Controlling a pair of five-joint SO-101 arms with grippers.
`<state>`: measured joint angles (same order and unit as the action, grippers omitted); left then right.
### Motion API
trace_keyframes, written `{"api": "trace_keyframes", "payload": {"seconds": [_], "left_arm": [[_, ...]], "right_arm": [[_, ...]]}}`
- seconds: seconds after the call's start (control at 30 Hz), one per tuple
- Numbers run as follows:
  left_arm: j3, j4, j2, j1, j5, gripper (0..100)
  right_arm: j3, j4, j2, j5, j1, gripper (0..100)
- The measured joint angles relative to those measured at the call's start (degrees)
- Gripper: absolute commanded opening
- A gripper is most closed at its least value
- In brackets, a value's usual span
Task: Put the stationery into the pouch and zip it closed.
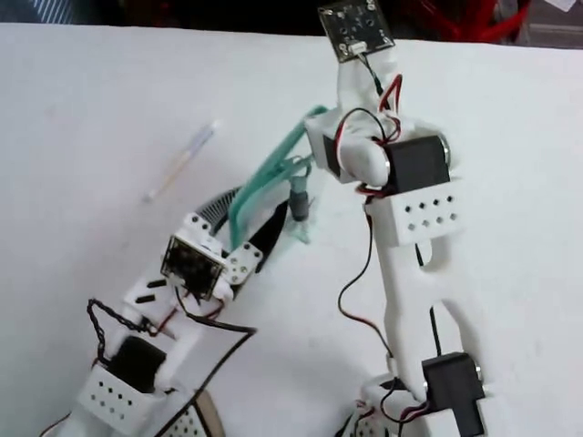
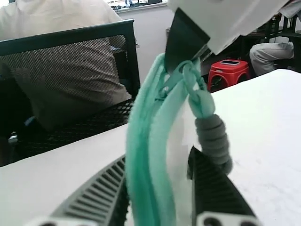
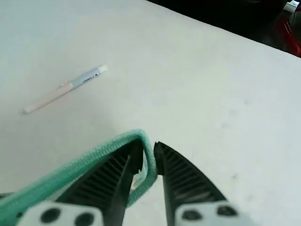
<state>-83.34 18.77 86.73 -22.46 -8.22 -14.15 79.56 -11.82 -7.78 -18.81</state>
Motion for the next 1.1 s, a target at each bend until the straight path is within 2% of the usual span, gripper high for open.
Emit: {"api": "trace_keyframes", "payload": {"seconds": [0.07, 0.33, 0.47, 0.6, 0.7, 0.8, 1.0, 1.1], "left_arm": [[2.5, 2.6, -0.1, 3.6, 0.0, 18], [24.7, 24.4, 0.0, 24.4, 2.5, 18], [34.7, 33.7, 0.8, 26.0, 2.5, 18], [42.5, 36.7, -2.8, 26.5, 1.4, 18], [46.9, 38.1, -13.1, 26.5, -0.6, 18], [53.7, 42.1, -28.9, 26.1, -7.6, 18], [75.4, 53.5, -66.4, 25.9, -25.1, 18], [88.4, 57.8, -84.2, 25.9, -27.8, 18]], "right_arm": [[0.0, 0.0, 0.0, 0.0, 0.5, 1.8], [0.0, 0.4, 0.1, 2.6, 2.8, 1.8], [-0.1, 1.2, 0.0, 3.3, 2.9, 1.8], [-0.3, 2.7, -0.1, 3.3, 3.0, 1.8], [-0.5, 4.4, -0.2, 3.3, 3.1, 1.8], [-1.0, 5.8, -0.3, 3.3, 3.1, 1.8], [-1.1, 6.2, -0.3, 3.3, 3.1, 1.8], [-1.1, 6.2, -0.3, 3.3, 3.1, 1.8]]}}
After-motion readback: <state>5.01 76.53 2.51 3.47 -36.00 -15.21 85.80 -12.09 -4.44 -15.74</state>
